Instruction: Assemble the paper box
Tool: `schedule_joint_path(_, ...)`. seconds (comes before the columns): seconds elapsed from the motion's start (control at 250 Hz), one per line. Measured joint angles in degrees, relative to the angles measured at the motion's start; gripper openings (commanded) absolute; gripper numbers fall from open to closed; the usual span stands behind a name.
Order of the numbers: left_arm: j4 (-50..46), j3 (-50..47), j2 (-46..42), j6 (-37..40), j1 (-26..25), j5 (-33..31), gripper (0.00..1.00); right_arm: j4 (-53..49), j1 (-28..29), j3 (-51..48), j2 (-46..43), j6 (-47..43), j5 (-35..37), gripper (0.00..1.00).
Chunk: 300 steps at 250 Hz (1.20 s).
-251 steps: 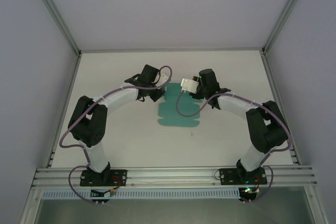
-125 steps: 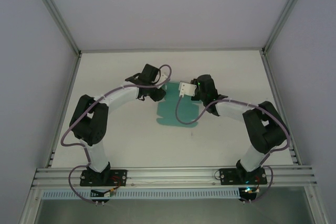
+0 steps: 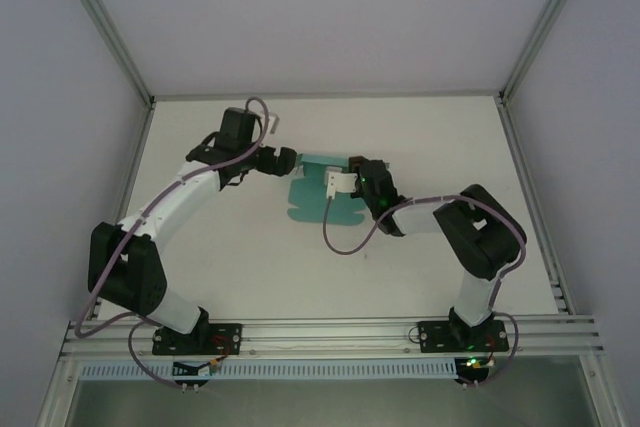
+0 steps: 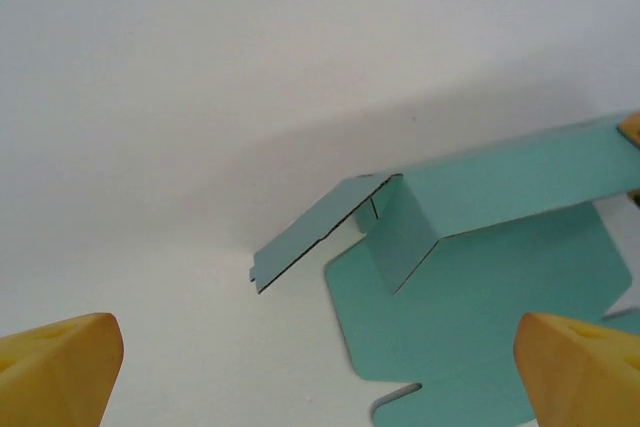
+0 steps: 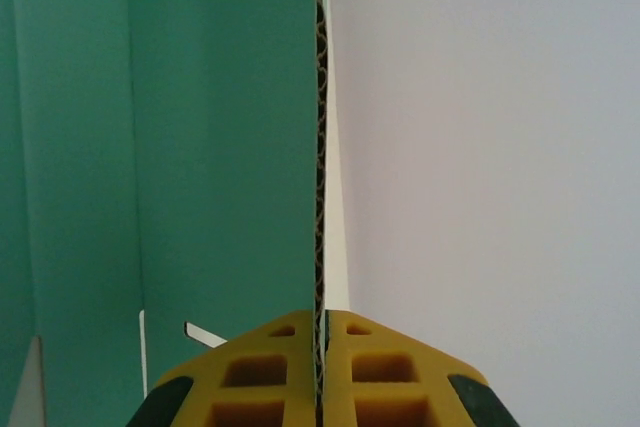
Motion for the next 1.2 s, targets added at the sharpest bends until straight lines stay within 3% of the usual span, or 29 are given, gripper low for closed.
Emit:
schedule_joint_path(0.188, -0.2, 0.2, 3.6, -7.4, 6.2, -1.0, 1.00, -2.2, -0.4, 2.0, 0.7, 1.0, -0.3, 0.00)
schedule_joint_path(0.419, -3.1, 8.3, 17.1, -10.9, 10.0, 0.6, 0.99, -12.3, -1.9, 9.1, 2.1, 2.2, -2.6, 0.00)
schedule_joint_path(0.731, -3.1, 19.5, 30.5, -12.6, 12.4, 7.7, 0.80, -13.9, -2.9, 13.0, 4.6, 2.4, -3.3, 0.00)
schedule_joint_path(0.91, -2.0, 15.0, 31.7, -11.5, 12.6, 14.3, 0.70, -13.7, -2.9, 12.9, 4.7, 2.6, -3.3, 0.00)
schedule_joint_path(1.046, 0.9, 8.3, 29.9, -10.2, 11.9, 19.9, 0.70, -11.8, -2.9, 11.8, 4.6, 2.6, -3.3, 0.00)
schedule_joint_path(1.198, 2.9, 7.1, 28.2, -8.5, 9.6, 23.5, 0.70, -10.3, -2.8, 10.9, 4.6, 2.6, -3.5, 0.00)
